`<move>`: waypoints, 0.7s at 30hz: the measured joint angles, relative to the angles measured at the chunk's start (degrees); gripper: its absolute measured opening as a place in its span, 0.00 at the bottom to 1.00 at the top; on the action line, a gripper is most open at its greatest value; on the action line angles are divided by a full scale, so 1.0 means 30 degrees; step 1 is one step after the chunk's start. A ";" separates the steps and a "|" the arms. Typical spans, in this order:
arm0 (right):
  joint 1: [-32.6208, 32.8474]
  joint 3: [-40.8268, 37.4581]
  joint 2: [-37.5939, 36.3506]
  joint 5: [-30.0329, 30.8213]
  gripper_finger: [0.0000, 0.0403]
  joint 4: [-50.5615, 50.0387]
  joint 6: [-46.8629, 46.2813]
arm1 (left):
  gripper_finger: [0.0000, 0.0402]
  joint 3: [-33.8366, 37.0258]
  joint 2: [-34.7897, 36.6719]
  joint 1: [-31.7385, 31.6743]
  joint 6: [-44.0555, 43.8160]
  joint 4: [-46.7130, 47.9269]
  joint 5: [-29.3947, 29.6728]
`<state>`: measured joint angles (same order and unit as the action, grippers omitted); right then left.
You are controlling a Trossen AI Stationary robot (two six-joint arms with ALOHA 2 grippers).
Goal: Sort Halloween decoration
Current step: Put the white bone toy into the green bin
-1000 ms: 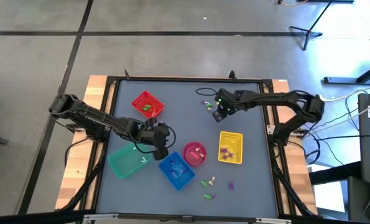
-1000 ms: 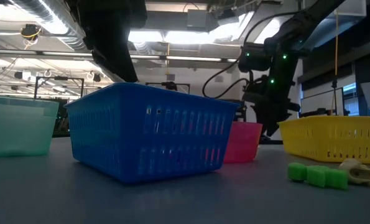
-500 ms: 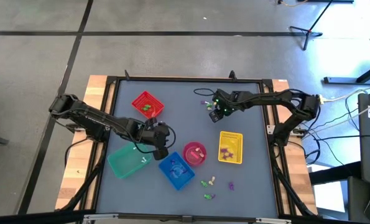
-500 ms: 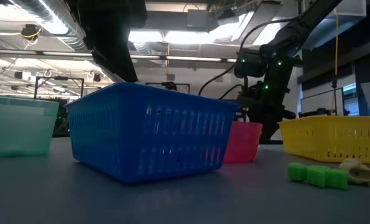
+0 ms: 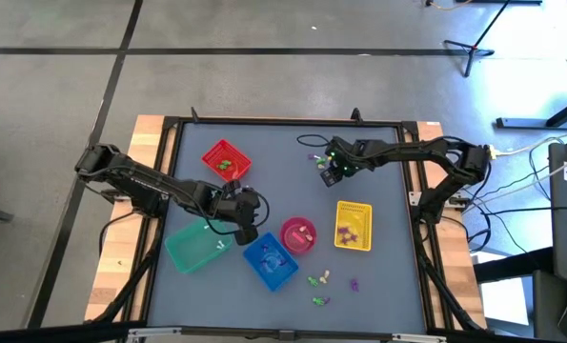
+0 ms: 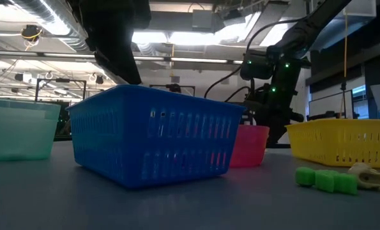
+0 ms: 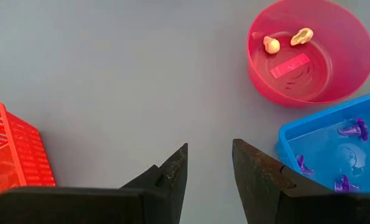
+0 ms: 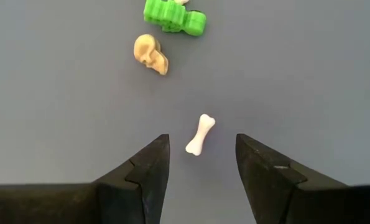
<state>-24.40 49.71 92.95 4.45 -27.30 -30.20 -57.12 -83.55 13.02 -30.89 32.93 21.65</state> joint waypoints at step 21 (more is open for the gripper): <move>0.0000 -0.0874 -0.0007 -0.0365 0.45 0.1641 0.0003 | 0.27 -0.0007 -0.0004 0.0000 0.0002 0.0000 0.0000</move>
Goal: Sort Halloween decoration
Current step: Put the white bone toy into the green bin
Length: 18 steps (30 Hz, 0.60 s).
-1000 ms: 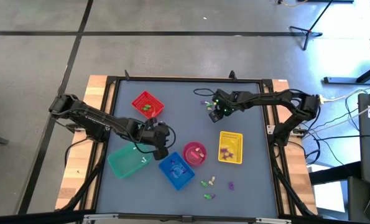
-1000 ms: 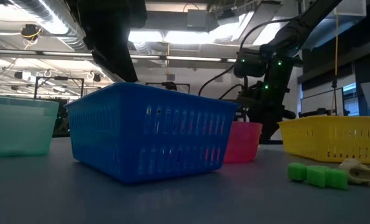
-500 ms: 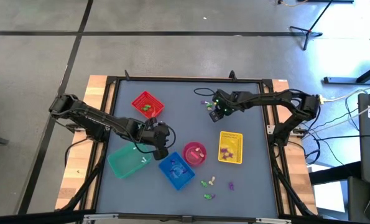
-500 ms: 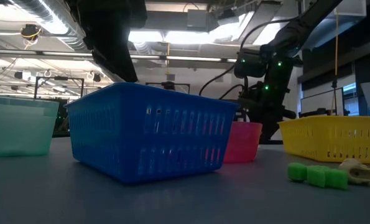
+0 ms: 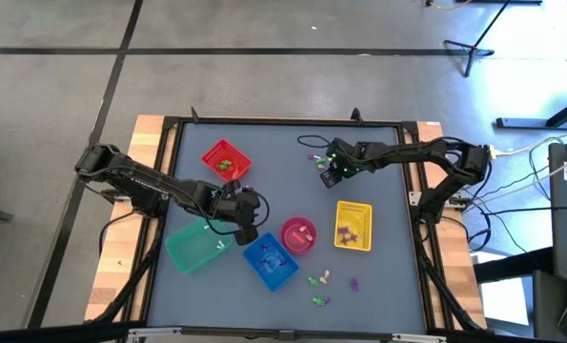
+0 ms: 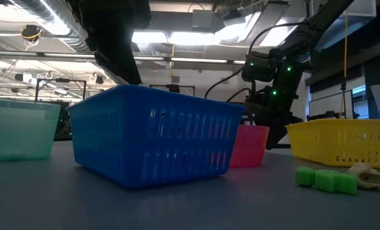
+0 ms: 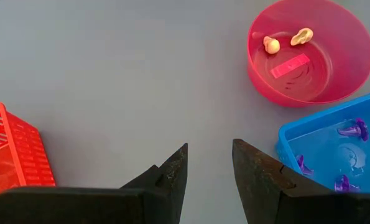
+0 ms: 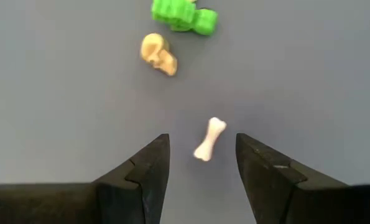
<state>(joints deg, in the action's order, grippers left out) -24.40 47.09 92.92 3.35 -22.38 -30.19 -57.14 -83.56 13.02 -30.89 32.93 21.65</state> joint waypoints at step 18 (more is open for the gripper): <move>0.0015 0.0087 0.1443 -0.0035 0.45 -0.0171 -0.0411 | 0.27 0.0000 -0.0003 0.0000 0.0006 0.0000 0.0000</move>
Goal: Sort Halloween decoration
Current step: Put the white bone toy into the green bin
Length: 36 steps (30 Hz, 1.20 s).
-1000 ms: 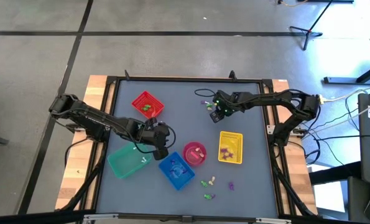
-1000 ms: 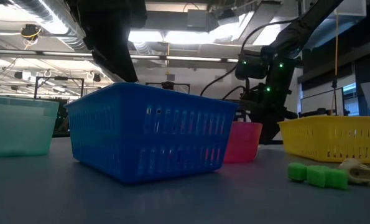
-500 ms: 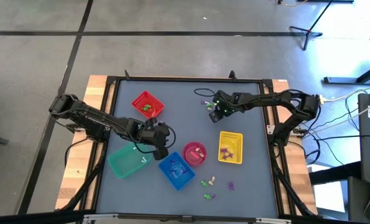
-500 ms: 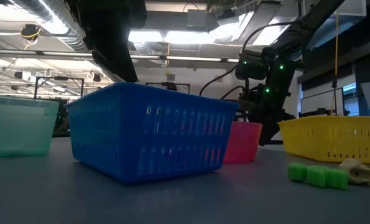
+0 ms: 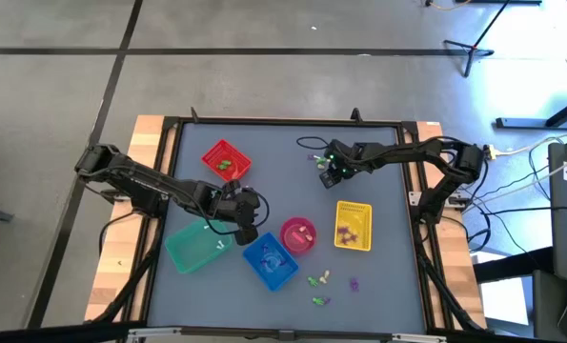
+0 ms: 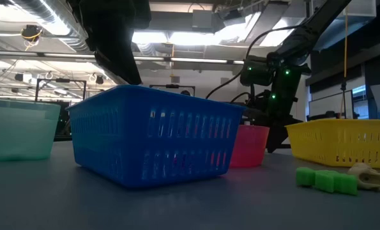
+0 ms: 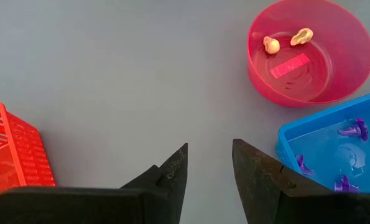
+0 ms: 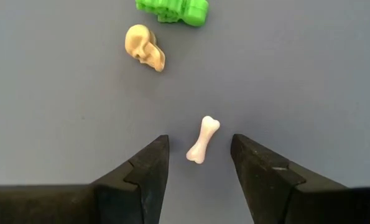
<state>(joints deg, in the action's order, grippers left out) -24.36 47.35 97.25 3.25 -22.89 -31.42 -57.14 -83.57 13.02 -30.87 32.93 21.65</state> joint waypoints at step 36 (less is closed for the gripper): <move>-0.0022 -0.0029 0.0066 -0.0336 0.05 -0.0300 0.0066 | 0.27 0.0000 0.0000 0.0000 -0.0007 -0.0005 -0.0007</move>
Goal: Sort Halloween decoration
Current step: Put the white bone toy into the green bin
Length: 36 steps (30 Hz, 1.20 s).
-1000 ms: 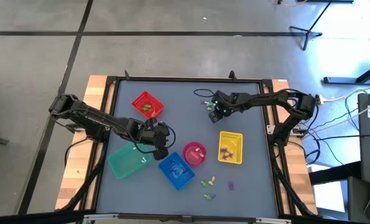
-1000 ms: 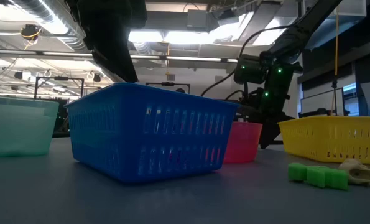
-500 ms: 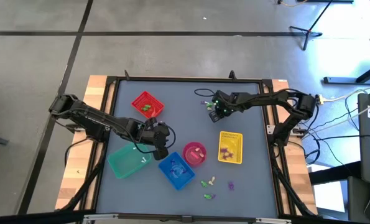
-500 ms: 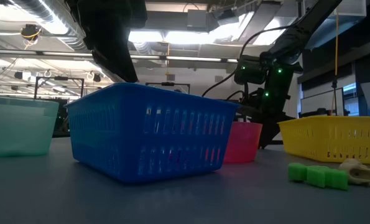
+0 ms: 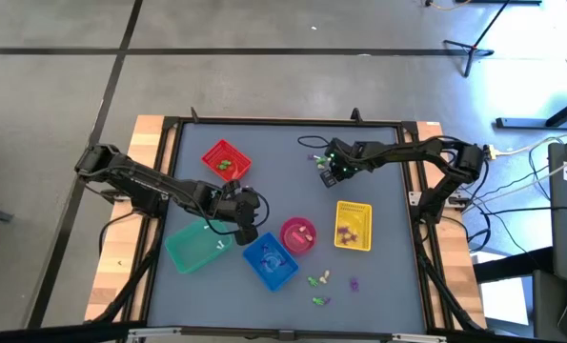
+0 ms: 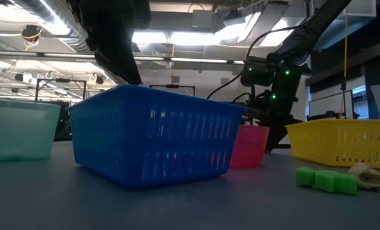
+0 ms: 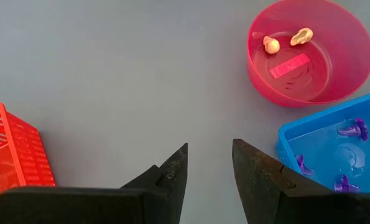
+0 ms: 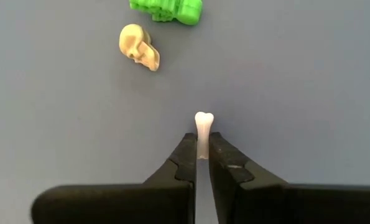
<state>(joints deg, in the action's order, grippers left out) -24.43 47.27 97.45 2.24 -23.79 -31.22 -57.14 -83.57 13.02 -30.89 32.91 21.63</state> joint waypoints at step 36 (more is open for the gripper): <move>0.2942 0.6870 0.0102 -0.5133 0.06 0.2512 0.7196 | 0.27 -0.0051 0.2842 -0.1630 -0.4228 -0.2732 -0.0494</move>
<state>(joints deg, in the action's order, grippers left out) -15.60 67.88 97.76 -13.16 -16.26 -9.63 -57.30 -75.04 8.13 -43.58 24.72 20.15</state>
